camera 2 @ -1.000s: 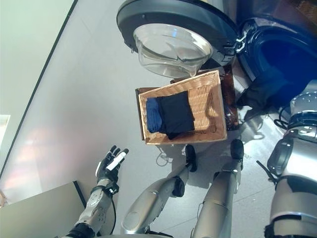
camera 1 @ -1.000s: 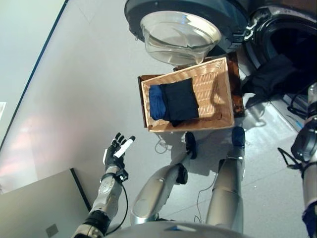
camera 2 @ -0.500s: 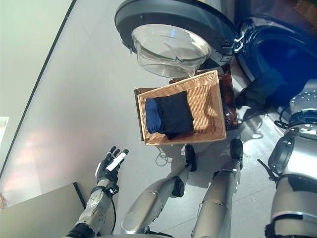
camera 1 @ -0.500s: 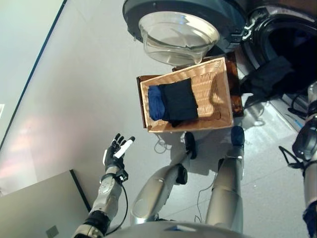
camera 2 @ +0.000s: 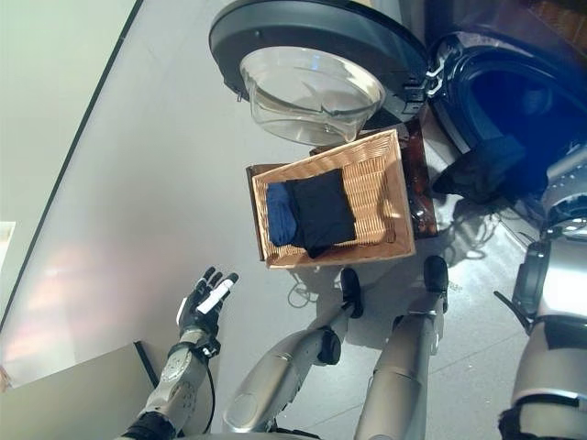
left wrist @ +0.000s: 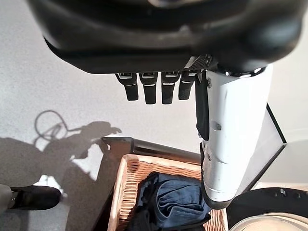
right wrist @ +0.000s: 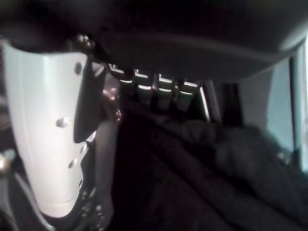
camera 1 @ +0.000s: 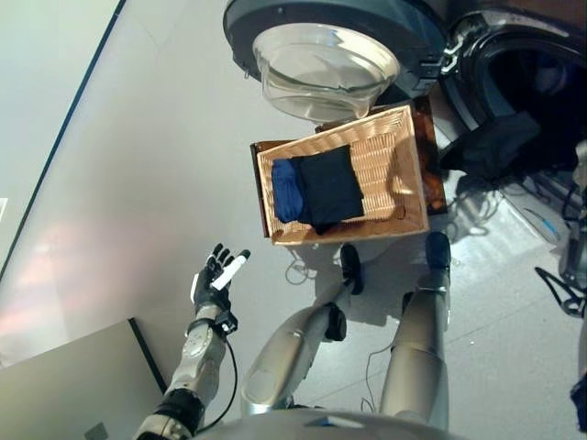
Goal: Pick up the clothes and place them into the washing machine
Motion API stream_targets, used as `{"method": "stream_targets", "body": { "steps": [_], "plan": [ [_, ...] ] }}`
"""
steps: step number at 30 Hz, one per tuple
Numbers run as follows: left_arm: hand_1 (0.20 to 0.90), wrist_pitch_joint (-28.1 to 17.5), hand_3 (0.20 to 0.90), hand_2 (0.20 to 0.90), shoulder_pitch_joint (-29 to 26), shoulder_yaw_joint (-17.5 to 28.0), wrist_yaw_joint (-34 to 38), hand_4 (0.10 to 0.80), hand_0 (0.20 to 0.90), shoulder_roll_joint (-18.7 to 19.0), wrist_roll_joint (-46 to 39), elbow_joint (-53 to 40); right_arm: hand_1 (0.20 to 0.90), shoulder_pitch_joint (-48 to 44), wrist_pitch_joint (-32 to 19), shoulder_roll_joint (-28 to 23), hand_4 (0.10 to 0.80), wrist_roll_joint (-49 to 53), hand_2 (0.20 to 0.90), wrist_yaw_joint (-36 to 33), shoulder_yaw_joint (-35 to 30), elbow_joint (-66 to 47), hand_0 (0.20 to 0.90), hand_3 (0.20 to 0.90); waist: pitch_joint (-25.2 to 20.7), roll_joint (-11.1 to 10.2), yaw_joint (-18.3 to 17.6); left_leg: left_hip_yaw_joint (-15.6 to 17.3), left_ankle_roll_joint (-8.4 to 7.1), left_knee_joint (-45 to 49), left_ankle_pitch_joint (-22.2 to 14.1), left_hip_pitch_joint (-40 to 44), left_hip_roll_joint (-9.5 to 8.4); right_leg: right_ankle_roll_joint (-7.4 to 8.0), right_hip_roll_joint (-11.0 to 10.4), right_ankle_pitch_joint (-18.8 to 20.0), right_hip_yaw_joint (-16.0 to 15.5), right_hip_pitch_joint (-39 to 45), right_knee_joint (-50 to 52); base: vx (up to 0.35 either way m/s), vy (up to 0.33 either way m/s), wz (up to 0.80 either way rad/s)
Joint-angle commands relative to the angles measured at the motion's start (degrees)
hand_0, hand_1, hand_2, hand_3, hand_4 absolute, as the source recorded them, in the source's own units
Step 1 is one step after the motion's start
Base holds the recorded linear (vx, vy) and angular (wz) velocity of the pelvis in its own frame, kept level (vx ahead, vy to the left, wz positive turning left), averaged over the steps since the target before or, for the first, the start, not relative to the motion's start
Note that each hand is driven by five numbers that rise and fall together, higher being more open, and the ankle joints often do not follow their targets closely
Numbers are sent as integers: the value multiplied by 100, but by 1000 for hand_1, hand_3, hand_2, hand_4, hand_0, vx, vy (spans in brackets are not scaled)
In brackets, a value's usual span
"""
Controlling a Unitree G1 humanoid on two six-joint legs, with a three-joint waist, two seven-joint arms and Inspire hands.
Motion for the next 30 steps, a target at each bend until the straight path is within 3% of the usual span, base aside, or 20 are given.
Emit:
{"method": "stream_targets", "body": {
  "steps": [1,12,21,24,28,29,30],
  "plan": [
    [900,-281,900,900,331,328,274,800,900,539,110,47,900,-720,-158,-801,800,-1179,900,-345,1254,-315,900,900,-500,121,83,-75,-759,408,-109,-322,248,-481,519,-490,-215,181,299,0,0,0],
    [900,-310,900,900,299,470,241,800,900,460,171,6,900,-337,669,-606,800,-3114,900,-657,1687,-416,900,900,-499,125,96,-60,-744,418,-100,-363,246,-475,552,-452,-184,155,289,0,0,0],
    [900,-411,900,900,203,564,334,800,900,274,271,78,900,892,668,-276,800,-3795,900,-1325,858,-1477,900,900,-481,151,80,-55,-738,396,-92,-365,243,-467,563,-449,-173,153,278,0,0,0],
    [900,-494,900,900,166,583,443,800,900,157,397,88,900,2171,527,504,800,-4162,900,-1902,-120,-2620,900,900,-398,175,-3,-63,-723,411,-104,-348,229,-489,580,-479,-146,169,315,0,0,0],
    [900,-543,900,900,125,555,488,800,900,61,464,180,900,3155,318,1318,800,-4459,900,-2218,-533,-3305,900,900,-347,207,-43,-64,-712,409,-132,-323,218,-493,574,-527,-126,206,318,-3,2,-3],
    [900,-544,900,900,126,555,489,800,900,64,464,179,900,3164,319,1324,800,-4463,900,-2219,-539,-3316,900,900,-356,202,-30,-56,-711,404,-107,-341,228,-494,584,-489,-120,188,303,11,12,-8],
    [900,-578,900,900,141,538,532,800,900,41,508,210,900,3482,202,1722,800,-4513,900,-2259,-565,-3478,900,900,-338,221,-45,-46,-705,419,-130,-342,222,-495,569,-525,-124,185,336,-16,6,-4]
  ]
}}
